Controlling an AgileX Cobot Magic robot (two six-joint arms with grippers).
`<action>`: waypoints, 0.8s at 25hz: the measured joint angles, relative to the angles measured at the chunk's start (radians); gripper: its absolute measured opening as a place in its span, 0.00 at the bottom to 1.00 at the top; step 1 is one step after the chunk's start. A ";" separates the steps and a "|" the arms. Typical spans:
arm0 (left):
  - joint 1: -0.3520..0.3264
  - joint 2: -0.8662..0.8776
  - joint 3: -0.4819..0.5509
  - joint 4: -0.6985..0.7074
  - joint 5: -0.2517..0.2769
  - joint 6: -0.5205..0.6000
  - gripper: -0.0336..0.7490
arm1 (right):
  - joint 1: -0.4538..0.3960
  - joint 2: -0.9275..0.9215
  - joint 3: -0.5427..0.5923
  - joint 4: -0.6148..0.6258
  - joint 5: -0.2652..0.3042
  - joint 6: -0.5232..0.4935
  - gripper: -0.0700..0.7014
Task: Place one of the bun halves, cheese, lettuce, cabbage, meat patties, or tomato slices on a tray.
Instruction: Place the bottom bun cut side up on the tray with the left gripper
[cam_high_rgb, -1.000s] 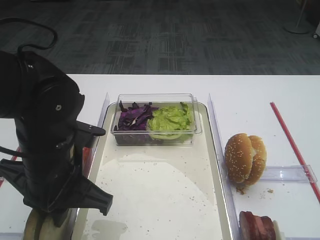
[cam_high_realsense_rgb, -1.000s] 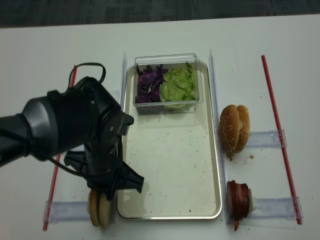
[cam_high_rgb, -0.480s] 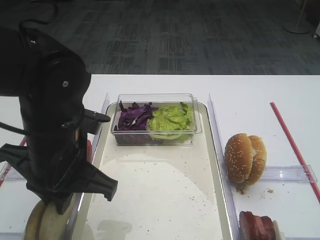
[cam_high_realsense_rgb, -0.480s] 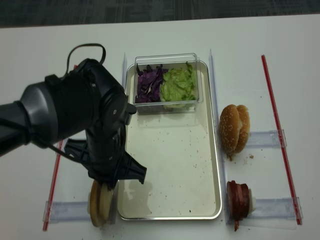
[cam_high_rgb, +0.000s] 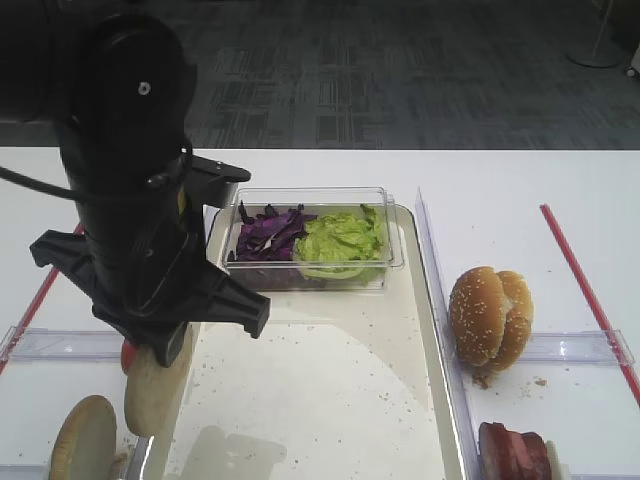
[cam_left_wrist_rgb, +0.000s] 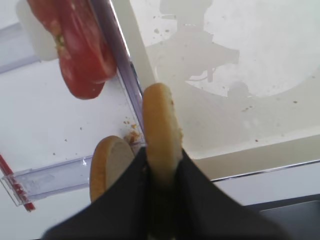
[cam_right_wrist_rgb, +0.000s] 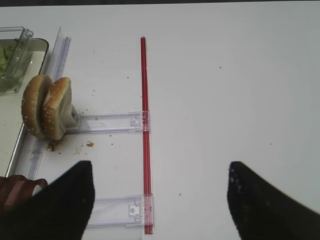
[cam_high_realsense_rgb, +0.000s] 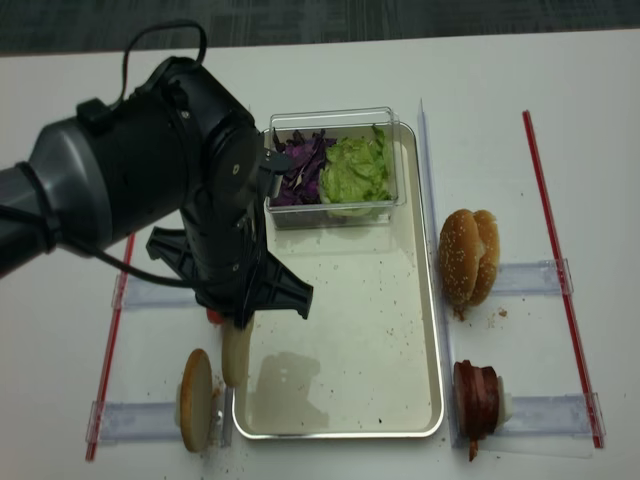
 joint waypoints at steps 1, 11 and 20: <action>0.000 0.000 -0.002 0.000 0.001 0.004 0.12 | 0.000 0.000 0.000 0.000 0.000 0.000 0.83; 0.000 0.002 -0.004 -0.087 0.004 0.126 0.12 | 0.000 0.000 0.000 0.000 0.000 0.000 0.83; 0.091 0.002 -0.004 -0.460 -0.059 0.425 0.12 | 0.000 0.000 0.000 0.000 0.000 0.000 0.83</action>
